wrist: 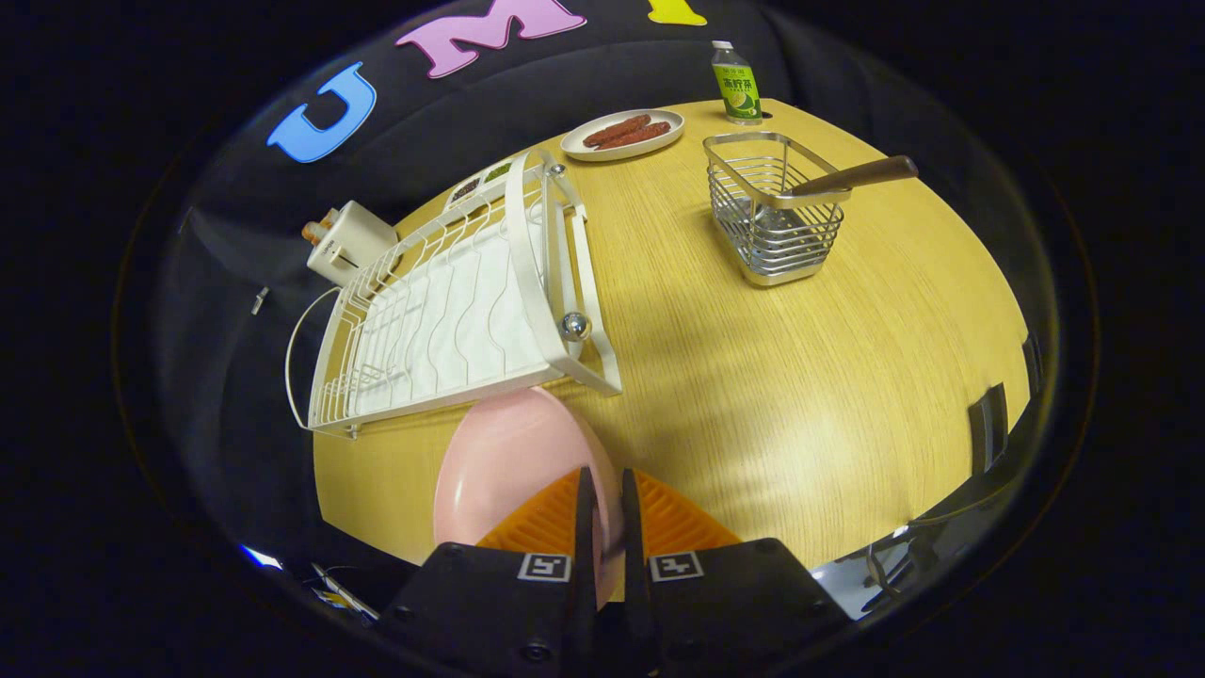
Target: Take the plate from the dish rack, then take the spoon from the basket and place it into the plate.
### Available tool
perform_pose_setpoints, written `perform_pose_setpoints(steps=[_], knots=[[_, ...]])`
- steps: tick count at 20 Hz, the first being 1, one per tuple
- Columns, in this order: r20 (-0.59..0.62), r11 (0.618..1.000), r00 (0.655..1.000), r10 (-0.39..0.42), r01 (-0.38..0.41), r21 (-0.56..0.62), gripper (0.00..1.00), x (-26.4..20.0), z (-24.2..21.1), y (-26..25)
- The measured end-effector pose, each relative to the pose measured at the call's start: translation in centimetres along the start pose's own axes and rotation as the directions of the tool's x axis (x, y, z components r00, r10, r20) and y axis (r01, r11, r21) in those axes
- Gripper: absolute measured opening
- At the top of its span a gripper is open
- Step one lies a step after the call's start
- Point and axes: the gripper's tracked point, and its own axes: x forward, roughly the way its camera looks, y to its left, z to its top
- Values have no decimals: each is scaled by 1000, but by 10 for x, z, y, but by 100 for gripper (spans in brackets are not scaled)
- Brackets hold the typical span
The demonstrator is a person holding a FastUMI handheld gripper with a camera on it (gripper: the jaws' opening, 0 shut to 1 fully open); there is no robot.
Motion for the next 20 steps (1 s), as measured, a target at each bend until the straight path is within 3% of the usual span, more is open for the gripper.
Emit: perform_pose_setpoints(steps=[3,7,9,10,13,20], knots=[[2,996,998,-64,64,-56,16,4,-1,-12],[28,996,998,-63,64,-58,46,5,4,-12],[38,996,998,-59,62,-67,79,3,7,-12],[43,996,997,-57,60,-65,84,2,8,-12],[73,997,997,-31,36,-68,94,-4,16,-9],[240,988,968,68,-32,-149,94,-49,66,-7]])
